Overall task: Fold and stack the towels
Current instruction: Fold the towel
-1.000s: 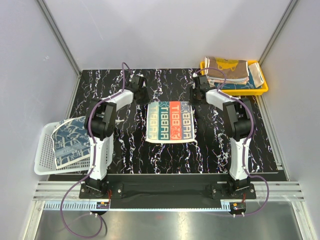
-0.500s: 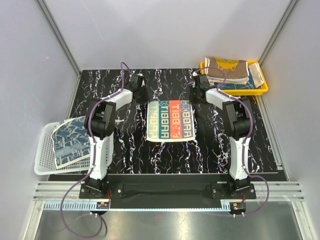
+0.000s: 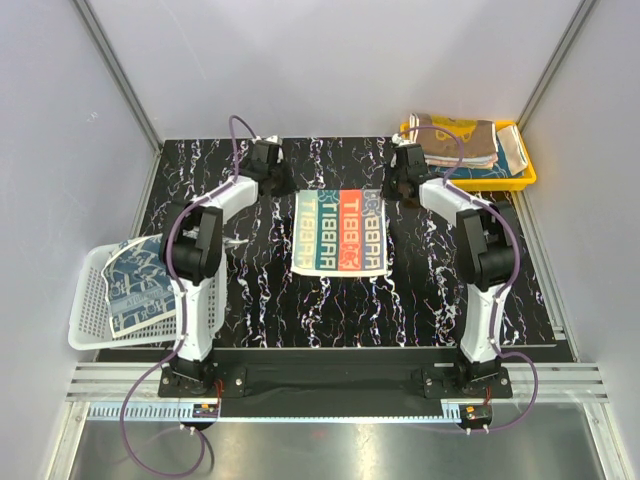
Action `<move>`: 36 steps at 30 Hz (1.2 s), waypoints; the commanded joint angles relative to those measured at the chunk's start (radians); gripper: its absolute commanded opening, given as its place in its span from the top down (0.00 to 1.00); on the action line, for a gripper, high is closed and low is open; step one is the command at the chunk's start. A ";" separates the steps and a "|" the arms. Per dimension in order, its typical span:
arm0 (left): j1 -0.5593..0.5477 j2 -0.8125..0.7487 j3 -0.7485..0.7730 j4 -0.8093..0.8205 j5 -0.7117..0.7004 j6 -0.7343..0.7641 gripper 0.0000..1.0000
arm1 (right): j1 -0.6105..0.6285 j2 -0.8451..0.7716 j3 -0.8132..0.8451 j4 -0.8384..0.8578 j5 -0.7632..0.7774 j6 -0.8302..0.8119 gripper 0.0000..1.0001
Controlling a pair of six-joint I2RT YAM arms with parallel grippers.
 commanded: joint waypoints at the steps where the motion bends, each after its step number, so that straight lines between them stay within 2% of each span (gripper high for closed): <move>1: 0.013 -0.108 -0.062 0.099 0.019 -0.016 1.00 | -0.011 -0.110 -0.038 0.077 0.028 0.015 1.00; 10: 0.007 -0.297 -0.318 0.234 0.035 -0.076 1.00 | -0.010 -0.272 -0.254 0.151 -0.005 0.101 1.00; 21: -0.065 -0.487 -0.591 0.268 -0.017 -0.117 1.00 | 0.041 -0.470 -0.489 0.125 -0.015 0.175 1.00; 36: -0.114 -0.613 -0.698 0.184 -0.079 -0.134 1.00 | 0.110 -0.633 -0.641 0.105 0.037 0.195 1.00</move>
